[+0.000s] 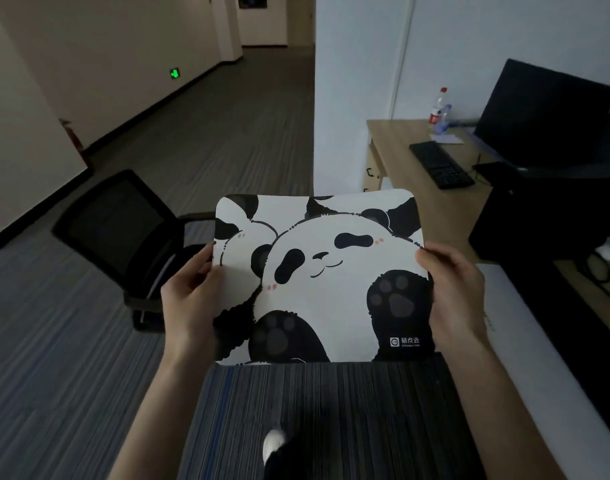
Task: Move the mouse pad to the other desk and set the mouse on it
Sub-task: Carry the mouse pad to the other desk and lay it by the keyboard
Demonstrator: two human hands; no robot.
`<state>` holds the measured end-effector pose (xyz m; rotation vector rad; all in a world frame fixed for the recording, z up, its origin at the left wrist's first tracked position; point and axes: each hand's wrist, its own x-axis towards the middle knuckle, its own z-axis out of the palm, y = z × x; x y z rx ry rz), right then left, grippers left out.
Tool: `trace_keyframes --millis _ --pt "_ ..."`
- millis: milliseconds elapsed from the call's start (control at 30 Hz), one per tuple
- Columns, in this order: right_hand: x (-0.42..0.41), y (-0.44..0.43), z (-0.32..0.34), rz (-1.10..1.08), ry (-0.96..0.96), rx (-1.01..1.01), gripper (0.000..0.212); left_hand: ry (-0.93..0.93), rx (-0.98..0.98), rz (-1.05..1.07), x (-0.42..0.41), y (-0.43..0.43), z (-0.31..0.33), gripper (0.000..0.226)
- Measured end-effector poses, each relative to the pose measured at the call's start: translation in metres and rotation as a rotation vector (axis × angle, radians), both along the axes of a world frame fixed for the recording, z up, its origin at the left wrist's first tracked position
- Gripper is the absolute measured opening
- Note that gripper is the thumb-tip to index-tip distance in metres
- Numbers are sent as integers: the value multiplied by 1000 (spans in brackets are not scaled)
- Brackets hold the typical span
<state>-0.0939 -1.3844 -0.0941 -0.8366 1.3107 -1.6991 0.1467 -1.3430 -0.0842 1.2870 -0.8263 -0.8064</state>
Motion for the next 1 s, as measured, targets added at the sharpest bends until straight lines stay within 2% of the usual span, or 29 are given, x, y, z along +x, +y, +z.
trace_keyframes --millis 100,267,500,633,767,1000 --pt "2 -70 -7 -73 -16 14 20 -11 27 -73 5 -85 -2 47" --pt "-2 -172 -8 -196 -25 75 13 -41 48 -209 2 -222 3 37" --pt "-35 -288 -16 -352 -18 152 14 -69 92 -431 -38 -384 1 49" --pt "-67 -362 -28 -428 -59 174 14 -81 111 -499 -76 -476 -8 50" --pt "-114 -438 -37 -502 -99 146 16 -64 132 -548 -129 -570 -19 36" --pt "-209 -537 -40 -681 -89 190 12 -107 176 -723 -250 -715 -24 37"
